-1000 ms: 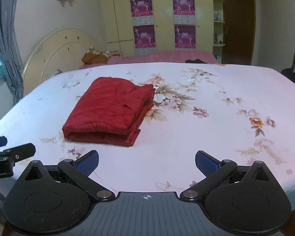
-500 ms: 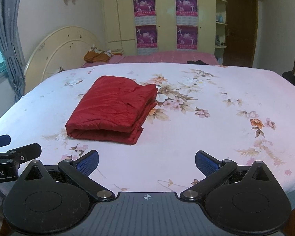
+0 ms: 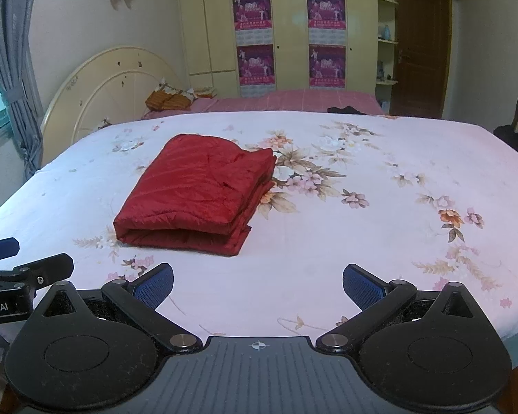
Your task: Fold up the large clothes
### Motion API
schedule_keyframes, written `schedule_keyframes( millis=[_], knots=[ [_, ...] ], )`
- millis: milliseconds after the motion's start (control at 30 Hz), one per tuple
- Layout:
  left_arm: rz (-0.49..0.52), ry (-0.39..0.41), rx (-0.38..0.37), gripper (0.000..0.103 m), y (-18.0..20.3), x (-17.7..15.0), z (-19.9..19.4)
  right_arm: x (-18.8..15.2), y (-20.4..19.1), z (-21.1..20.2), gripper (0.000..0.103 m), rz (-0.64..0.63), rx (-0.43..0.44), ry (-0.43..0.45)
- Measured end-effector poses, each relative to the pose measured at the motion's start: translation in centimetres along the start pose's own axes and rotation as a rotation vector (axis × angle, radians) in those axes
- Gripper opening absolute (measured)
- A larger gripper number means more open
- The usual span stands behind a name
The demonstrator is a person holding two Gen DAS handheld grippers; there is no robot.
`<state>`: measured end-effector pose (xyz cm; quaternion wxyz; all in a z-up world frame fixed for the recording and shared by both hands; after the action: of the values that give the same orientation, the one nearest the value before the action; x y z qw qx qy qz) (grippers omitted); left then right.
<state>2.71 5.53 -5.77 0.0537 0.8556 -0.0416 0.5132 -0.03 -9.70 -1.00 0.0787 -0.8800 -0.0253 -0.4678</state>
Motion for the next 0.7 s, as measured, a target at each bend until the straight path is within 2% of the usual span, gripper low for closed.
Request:
schedule_keyframes(
  millis=[700],
  knots=[
    [0.004, 0.002, -0.014, 0.103, -1.0, -0.1, 0.5, 0.0, -0.7, -0.2, 0.103, -0.006, -0.011, -0.001]
  ],
)
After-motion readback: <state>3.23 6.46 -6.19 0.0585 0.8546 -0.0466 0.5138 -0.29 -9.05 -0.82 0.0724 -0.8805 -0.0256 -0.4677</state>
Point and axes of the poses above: each gripper's, at about its wrist camera, not at the fingertips, and z roughly the way its jaws point, y to its right, x to its top, the point moved 4 cm from there along z, roughly the way its jaws point, and after that the axes turned 5 degrees about y, right-handed, at the moved point
